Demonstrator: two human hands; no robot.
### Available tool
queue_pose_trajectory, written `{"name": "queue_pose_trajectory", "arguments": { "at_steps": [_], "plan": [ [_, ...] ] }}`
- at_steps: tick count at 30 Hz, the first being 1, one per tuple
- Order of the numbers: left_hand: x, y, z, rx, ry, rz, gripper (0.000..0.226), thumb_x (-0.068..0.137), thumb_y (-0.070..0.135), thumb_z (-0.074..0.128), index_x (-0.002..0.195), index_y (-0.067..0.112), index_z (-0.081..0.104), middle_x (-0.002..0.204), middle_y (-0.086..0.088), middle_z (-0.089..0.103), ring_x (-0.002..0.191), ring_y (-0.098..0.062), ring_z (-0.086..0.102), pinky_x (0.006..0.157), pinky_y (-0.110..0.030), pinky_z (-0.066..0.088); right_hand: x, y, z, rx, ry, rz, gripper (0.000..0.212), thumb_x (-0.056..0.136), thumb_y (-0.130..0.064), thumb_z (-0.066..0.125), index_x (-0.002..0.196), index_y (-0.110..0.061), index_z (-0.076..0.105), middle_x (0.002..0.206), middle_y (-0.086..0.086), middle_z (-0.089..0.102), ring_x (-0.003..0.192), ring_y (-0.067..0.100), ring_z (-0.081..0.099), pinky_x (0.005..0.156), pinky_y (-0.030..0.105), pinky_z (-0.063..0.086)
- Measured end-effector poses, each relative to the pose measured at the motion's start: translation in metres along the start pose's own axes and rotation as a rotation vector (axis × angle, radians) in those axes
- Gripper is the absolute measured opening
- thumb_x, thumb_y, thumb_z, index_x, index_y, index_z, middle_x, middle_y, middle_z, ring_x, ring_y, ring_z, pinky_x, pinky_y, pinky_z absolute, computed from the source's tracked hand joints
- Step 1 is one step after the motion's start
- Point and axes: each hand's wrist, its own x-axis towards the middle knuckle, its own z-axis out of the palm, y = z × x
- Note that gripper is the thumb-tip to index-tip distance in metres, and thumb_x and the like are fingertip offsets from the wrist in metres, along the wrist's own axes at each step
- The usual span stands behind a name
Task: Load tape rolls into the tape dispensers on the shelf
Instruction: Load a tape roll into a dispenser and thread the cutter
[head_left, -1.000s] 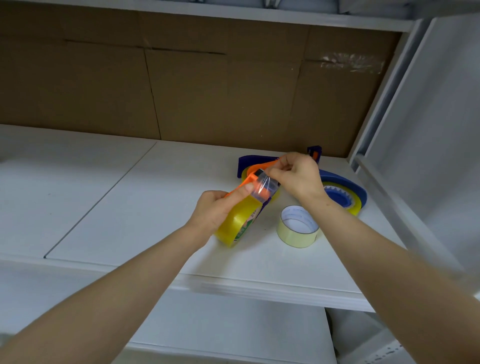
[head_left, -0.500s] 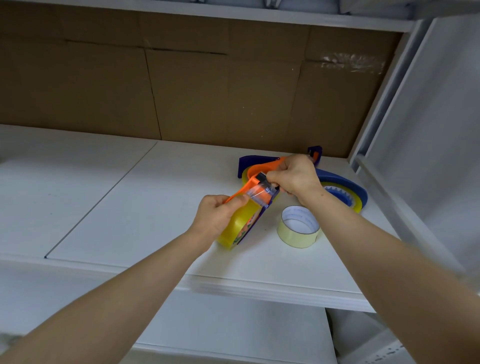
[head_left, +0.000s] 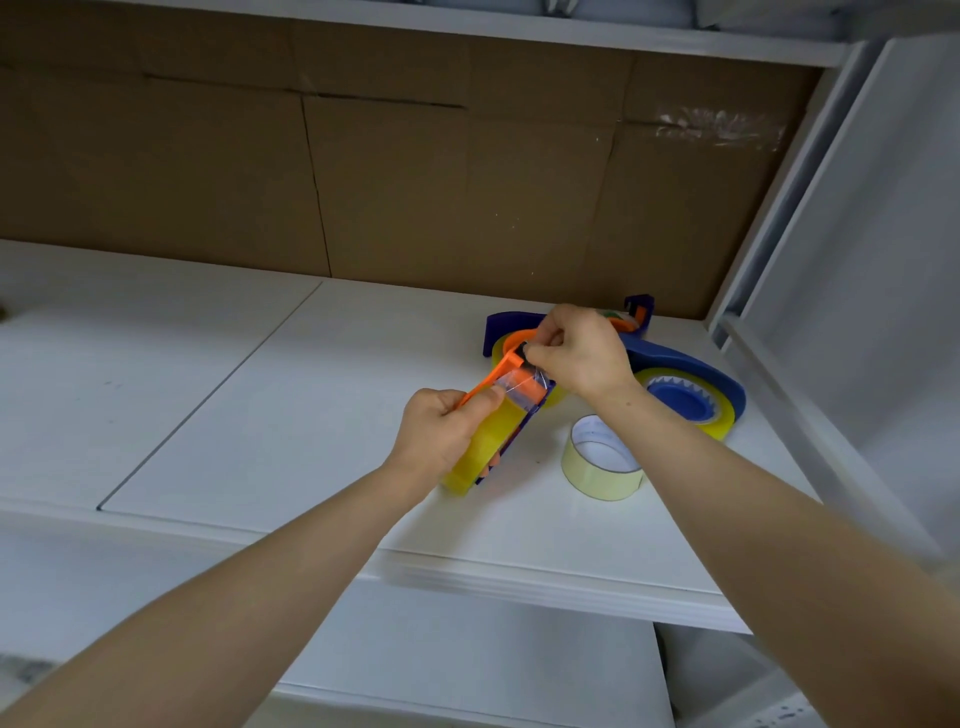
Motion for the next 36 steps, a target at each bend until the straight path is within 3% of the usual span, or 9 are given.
{"name": "queue_pose_trajectory", "arguments": {
  "at_steps": [6, 10, 12, 15, 20, 26, 29, 31, 36],
  "plan": [
    [0.0, 0.001, 0.003, 0.002, -0.013, 0.003, 0.043, 0.085, 0.037, 0.064, 0.075, -0.004, 0.062, 0.061, -0.023, 0.061, 0.036, -0.023, 0.055, 0.043, -0.027, 0.049, 0.007, 0.002, -0.002, 0.116, -0.044, -0.056, 0.011, 0.085, -0.024, 0.065, 0.081, -0.018, 0.056, 0.075, 0.008, 0.069, 0.074, 0.025, 0.067, 0.074, 0.046, 0.057],
    [-0.001, 0.006, 0.0, 0.017, -0.057, -0.022, 0.045, 0.085, 0.042, 0.062, 0.082, -0.003, 0.063, 0.057, -0.014, 0.064, 0.036, -0.017, 0.058, 0.04, -0.021, 0.047, 0.009, 0.007, -0.007, 0.183, -0.066, 0.016, 0.012, 0.085, -0.021, 0.068, 0.083, -0.014, 0.058, 0.064, 0.006, 0.065, 0.058, 0.019, 0.063, 0.067, 0.038, 0.057],
    [0.0, 0.007, -0.004, 0.02, -0.088, -0.039, 0.033, 0.087, 0.035, 0.061, 0.083, 0.002, 0.064, 0.053, -0.003, 0.066, 0.039, -0.009, 0.06, 0.039, -0.016, 0.046, 0.008, 0.01, -0.007, 0.228, -0.059, 0.049, 0.013, 0.084, -0.019, 0.069, 0.082, -0.013, 0.058, 0.063, 0.004, 0.063, 0.055, 0.015, 0.06, 0.064, 0.032, 0.055],
    [0.0, 0.007, -0.01, 0.019, -0.146, -0.054, 0.016, 0.087, 0.016, 0.058, 0.079, 0.003, 0.061, 0.053, -0.006, 0.064, 0.041, -0.015, 0.058, 0.045, -0.021, 0.049, 0.008, 0.012, -0.008, 0.343, -0.114, 0.095, 0.014, 0.082, -0.014, 0.07, 0.078, -0.015, 0.057, 0.066, 0.004, 0.063, 0.058, 0.013, 0.061, 0.059, 0.022, 0.055],
    [0.002, 0.003, -0.014, -0.006, -0.116, -0.059, 0.02, 0.085, 0.021, 0.064, 0.084, 0.002, 0.062, 0.061, -0.011, 0.064, 0.04, -0.016, 0.059, 0.049, -0.023, 0.05, 0.01, 0.009, -0.017, 0.412, -0.295, 0.137, 0.023, 0.07, 0.003, 0.077, 0.088, -0.004, 0.065, 0.086, 0.007, 0.068, 0.073, 0.013, 0.065, 0.061, 0.019, 0.057],
    [0.0, 0.002, -0.014, -0.05, -0.121, -0.056, 0.023, 0.085, 0.026, 0.065, 0.082, 0.003, 0.063, 0.05, -0.007, 0.065, 0.037, -0.017, 0.057, 0.043, -0.023, 0.05, 0.006, 0.012, -0.006, 0.427, -0.171, 0.005, 0.02, 0.071, 0.007, 0.074, 0.086, -0.004, 0.066, 0.1, 0.019, 0.07, 0.077, 0.015, 0.065, 0.072, 0.019, 0.055],
    [0.0, 0.001, -0.014, -0.048, -0.115, -0.051, 0.027, 0.084, 0.028, 0.066, 0.083, 0.001, 0.063, 0.051, -0.008, 0.065, 0.038, -0.017, 0.057, 0.043, -0.023, 0.049, 0.004, 0.017, 0.001, 0.42, -0.123, -0.039, 0.023, 0.071, 0.005, 0.075, 0.077, -0.014, 0.063, 0.097, 0.019, 0.071, 0.083, 0.023, 0.067, 0.081, 0.033, 0.058],
    [-0.001, 0.001, -0.014, -0.055, -0.11, -0.045, 0.029, 0.083, 0.029, 0.067, 0.08, 0.001, 0.063, 0.051, -0.01, 0.064, 0.037, -0.018, 0.056, 0.042, -0.023, 0.049, 0.003, 0.018, 0.005, 0.396, -0.088, -0.067, 0.021, 0.071, 0.004, 0.076, 0.081, -0.01, 0.064, 0.094, 0.018, 0.071, 0.089, 0.029, 0.067, 0.084, 0.04, 0.057],
    [-0.002, 0.001, -0.013, -0.075, -0.091, -0.042, 0.031, 0.082, 0.03, 0.068, 0.076, 0.001, 0.063, 0.05, -0.011, 0.063, 0.036, -0.018, 0.055, 0.04, -0.023, 0.049, 0.0, 0.018, 0.013, 0.328, -0.027, -0.156, 0.019, 0.073, 0.0, 0.075, 0.088, -0.004, 0.065, 0.093, 0.015, 0.071, 0.087, 0.026, 0.067, 0.082, 0.034, 0.056]
  ]
}}
